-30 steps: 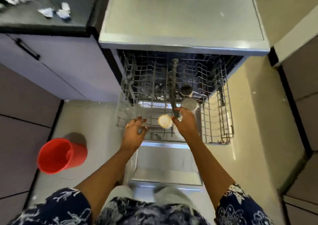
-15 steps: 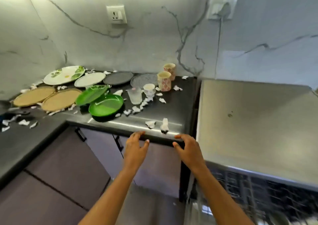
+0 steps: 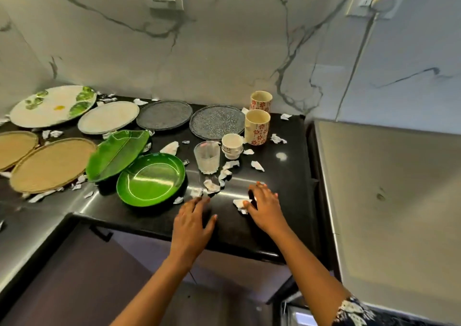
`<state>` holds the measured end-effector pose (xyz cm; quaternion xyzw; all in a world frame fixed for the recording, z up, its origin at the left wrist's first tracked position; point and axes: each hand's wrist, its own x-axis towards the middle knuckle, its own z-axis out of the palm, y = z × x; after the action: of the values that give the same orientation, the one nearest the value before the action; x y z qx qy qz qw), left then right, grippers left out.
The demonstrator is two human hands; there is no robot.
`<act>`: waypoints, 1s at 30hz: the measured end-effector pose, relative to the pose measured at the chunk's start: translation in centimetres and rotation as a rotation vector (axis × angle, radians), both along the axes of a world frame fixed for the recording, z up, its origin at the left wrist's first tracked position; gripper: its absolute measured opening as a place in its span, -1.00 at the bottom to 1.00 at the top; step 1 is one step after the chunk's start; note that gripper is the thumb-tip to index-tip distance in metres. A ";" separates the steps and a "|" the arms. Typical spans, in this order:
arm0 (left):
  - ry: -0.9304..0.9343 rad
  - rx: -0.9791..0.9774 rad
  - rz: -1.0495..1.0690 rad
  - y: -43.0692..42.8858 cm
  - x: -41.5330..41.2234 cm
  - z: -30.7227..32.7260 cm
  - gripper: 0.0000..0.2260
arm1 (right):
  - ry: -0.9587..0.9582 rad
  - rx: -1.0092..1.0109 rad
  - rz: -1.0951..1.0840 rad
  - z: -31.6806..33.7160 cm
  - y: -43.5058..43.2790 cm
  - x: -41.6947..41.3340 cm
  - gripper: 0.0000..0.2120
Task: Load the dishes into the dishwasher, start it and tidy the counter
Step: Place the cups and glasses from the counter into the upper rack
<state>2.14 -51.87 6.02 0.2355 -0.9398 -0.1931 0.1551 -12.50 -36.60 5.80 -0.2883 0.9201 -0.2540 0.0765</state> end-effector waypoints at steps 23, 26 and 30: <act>0.337 0.312 0.161 -8.2 -14.3 3.8 -0.28 | -0.114 -0.520 0.058 3.4 -10.1 -13.8 -0.34; 0.493 0.289 0.101 -7.7 -13.3 5.4 -0.27 | -0.085 -0.630 0.084 4.8 -8.8 -13.1 -0.30; 0.610 0.321 0.044 -6.1 -11.0 7.6 -0.23 | -0.051 -0.732 0.061 6.9 -6.1 -10.0 -0.30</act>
<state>-8.90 -57.93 13.58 0.2085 -0.8025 -0.3966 0.3939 -22.54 -42.69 12.66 -0.3177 0.7569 -0.5711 -0.0013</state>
